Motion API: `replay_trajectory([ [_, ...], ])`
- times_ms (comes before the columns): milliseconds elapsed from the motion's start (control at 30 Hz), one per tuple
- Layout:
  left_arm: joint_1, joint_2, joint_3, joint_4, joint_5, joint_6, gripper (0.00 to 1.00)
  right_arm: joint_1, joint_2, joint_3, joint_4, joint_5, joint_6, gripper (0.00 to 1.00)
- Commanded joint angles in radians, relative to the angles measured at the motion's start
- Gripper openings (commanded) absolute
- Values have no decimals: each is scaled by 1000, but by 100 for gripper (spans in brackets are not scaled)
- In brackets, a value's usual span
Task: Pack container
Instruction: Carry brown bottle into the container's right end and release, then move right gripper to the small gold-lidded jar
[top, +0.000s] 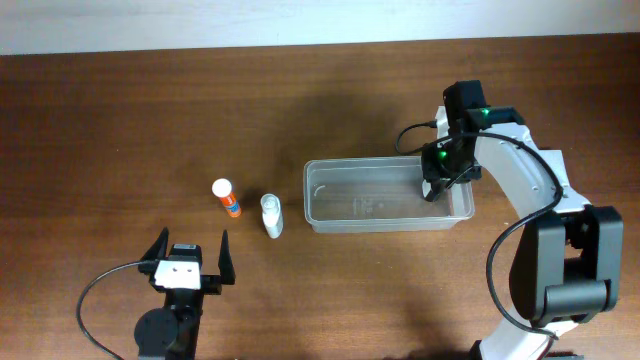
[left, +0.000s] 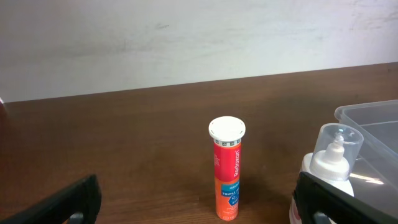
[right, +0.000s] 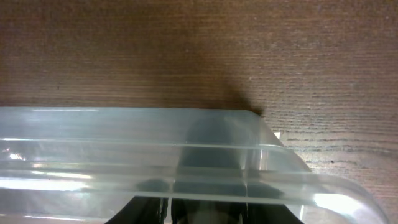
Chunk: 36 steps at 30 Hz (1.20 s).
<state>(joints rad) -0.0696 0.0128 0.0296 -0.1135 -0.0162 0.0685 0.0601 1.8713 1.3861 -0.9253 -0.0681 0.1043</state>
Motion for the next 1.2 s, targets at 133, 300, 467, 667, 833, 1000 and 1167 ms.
replay_trajectory([
  [133, 7, -8, -5, 0, -3, 16, 99, -3, 3, -5, -10, 73, -16, 41],
  [300, 7, -8, -5, 0, -3, 16, 99, -3, 1, 72, -89, 77, -26, 47],
  [467, 7, -8, -5, 0, -3, 16, 99, -2, -2, 237, -233, 77, -26, 48],
  [667, 7, -8, -5, 0, -3, 16, 99, -46, -3, 562, -512, 113, -74, 58],
  [833, 7, -8, -5, 0, -3, 16, 99, -185, -3, 687, -628, 137, -43, 64],
  [1000, 7, -8, -5, 0, -3, 16, 99, -357, 6, 645, -609, 128, 54, 64],
  [1167, 7, -8, -5, 0, -3, 16, 99, -443, 6, 513, -532, 124, 177, 64],
])
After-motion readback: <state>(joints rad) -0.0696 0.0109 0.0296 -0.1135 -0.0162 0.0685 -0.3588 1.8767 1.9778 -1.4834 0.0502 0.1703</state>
